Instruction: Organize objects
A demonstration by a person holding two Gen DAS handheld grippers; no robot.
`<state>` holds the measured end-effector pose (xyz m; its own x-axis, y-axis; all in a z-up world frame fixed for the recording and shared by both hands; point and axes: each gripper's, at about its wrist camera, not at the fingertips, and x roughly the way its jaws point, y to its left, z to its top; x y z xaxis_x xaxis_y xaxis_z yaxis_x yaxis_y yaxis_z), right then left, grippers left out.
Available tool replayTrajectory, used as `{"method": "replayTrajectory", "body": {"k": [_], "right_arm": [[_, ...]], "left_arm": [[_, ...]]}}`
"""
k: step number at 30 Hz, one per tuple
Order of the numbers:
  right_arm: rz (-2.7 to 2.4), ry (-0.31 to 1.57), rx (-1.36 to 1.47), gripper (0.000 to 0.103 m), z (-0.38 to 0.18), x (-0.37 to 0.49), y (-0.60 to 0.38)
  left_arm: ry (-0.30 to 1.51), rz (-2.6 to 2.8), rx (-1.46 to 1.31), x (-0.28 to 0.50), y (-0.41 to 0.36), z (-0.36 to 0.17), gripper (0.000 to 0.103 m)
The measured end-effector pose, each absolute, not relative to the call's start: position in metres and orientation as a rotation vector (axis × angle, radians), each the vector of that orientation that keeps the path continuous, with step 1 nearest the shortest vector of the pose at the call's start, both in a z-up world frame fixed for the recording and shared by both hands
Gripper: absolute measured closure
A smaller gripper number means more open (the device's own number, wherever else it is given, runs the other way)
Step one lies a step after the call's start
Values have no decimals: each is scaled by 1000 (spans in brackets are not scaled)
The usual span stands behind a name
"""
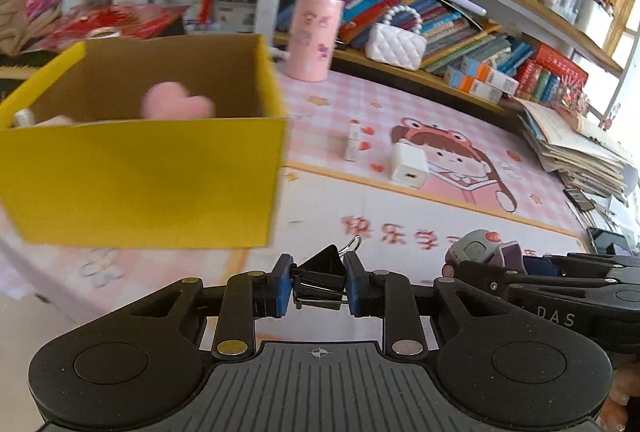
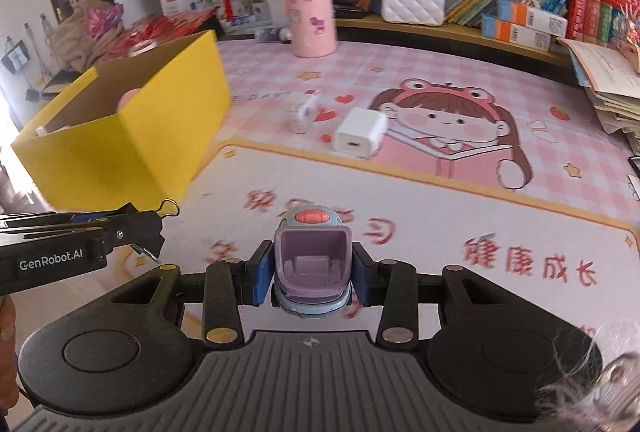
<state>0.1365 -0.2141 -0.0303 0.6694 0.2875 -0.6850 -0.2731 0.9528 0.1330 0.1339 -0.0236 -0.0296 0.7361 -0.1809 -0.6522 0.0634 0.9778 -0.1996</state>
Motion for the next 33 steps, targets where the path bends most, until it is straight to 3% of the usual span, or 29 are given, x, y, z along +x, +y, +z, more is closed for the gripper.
{"method": "replayTrajectory", "body": {"k": [17, 33], "right_arm": [[463, 748, -74, 66, -16, 69, -89], [440, 702, -63, 66, -8, 27, -34]], "left_arm": [[676, -19, -217, 55, 89, -16, 78], [610, -31, -185, 14, 141, -4, 78]]}}
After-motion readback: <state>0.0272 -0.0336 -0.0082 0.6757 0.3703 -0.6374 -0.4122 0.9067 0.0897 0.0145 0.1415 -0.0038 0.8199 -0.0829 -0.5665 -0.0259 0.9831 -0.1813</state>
